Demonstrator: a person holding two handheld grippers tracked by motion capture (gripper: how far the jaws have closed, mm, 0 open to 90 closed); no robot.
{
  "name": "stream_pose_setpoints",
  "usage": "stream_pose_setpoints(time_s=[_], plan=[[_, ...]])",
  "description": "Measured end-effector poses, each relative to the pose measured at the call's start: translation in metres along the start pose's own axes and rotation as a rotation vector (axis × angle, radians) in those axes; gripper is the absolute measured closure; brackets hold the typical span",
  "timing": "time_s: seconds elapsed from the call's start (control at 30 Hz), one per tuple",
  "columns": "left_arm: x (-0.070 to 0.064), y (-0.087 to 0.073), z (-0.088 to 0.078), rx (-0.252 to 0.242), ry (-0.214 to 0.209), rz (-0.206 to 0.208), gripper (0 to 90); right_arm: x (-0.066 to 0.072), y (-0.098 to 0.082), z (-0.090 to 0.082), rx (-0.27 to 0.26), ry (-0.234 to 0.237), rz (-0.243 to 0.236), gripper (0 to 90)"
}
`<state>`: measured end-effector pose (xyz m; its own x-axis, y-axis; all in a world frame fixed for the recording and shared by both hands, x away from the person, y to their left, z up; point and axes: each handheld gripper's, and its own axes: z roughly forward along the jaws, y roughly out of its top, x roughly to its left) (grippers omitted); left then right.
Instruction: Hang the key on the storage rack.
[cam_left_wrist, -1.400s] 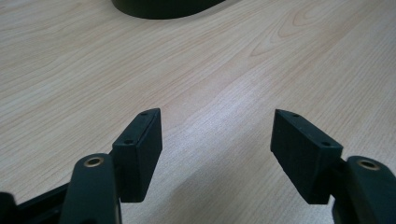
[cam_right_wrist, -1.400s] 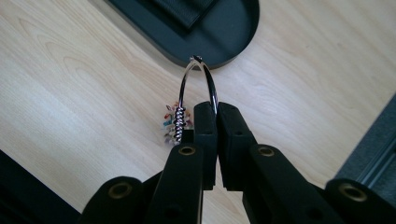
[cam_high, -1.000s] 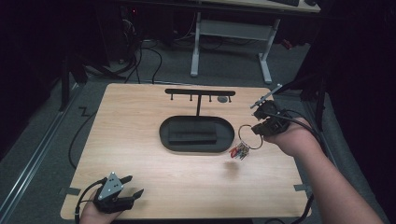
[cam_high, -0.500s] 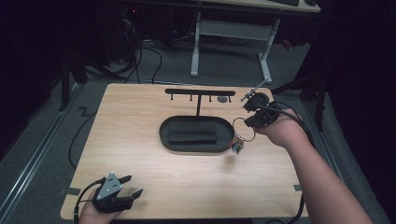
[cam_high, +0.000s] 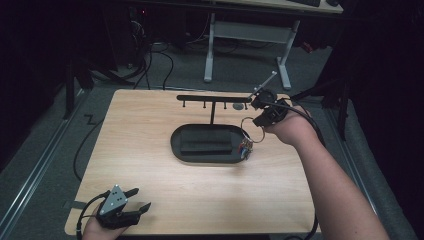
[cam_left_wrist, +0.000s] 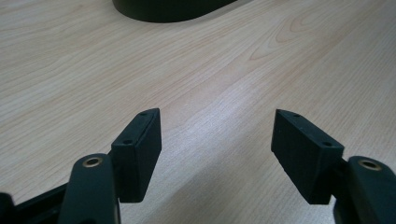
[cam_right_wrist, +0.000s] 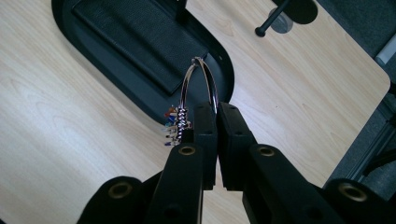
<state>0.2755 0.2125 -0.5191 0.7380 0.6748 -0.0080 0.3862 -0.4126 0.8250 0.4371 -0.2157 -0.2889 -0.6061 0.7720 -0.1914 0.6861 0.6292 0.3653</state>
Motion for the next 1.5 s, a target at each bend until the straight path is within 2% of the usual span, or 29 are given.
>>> stream_pose_setpoints(time_s=[0.13, 0.37, 0.57, 0.6, 0.73, 1.1, 1.23, 1.33, 1.37, 1.5], plan=[[-0.002, 0.000, 0.000, 0.003, 0.002, 0.012, 33.9, -0.006, 0.007, 0.004, 0.000, -0.010, 0.015, 87.7], [-0.002, 0.000, 0.000, 0.003, -0.005, 0.007, 34.0, -0.013, 0.018, 0.012, -0.001, -0.015, 0.044, 87.7], [-0.002, 0.000, 0.000, 0.004, -0.005, 0.011, 33.9, -0.018, 0.028, 0.018, -0.007, -0.024, 0.041, 87.7], [-0.001, 0.000, 0.000, 0.005, -0.006, 0.011, 34.0, -0.017, 0.030, 0.018, -0.001, -0.027, 0.060, 87.7], [-0.001, 0.000, 0.001, 0.009, -0.008, 0.013, 34.0, -0.022, 0.034, 0.023, -0.004, -0.032, 0.048, 87.7], [0.000, -0.001, 0.001, 0.007, -0.004, 0.011, 34.0, -0.039, 0.038, 0.038, 0.004, -0.021, 0.093, 87.6], [0.000, -0.001, 0.001, 0.008, -0.004, 0.012, 34.1, -0.043, 0.040, 0.042, 0.005, -0.020, 0.089, 87.5], [-0.001, -0.001, 0.001, 0.009, -0.003, 0.012, 34.2, -0.044, 0.041, 0.046, 0.014, -0.016, 0.103, 87.5], [-0.001, -0.001, 0.001, 0.008, -0.002, 0.013, 34.2, -0.046, 0.041, 0.047, 0.014, -0.016, 0.089, 87.4], [0.000, -0.001, 0.000, 0.009, -0.001, 0.011, 34.2, -0.046, 0.042, 0.053, 0.026, -0.011, 0.093, 87.3]])
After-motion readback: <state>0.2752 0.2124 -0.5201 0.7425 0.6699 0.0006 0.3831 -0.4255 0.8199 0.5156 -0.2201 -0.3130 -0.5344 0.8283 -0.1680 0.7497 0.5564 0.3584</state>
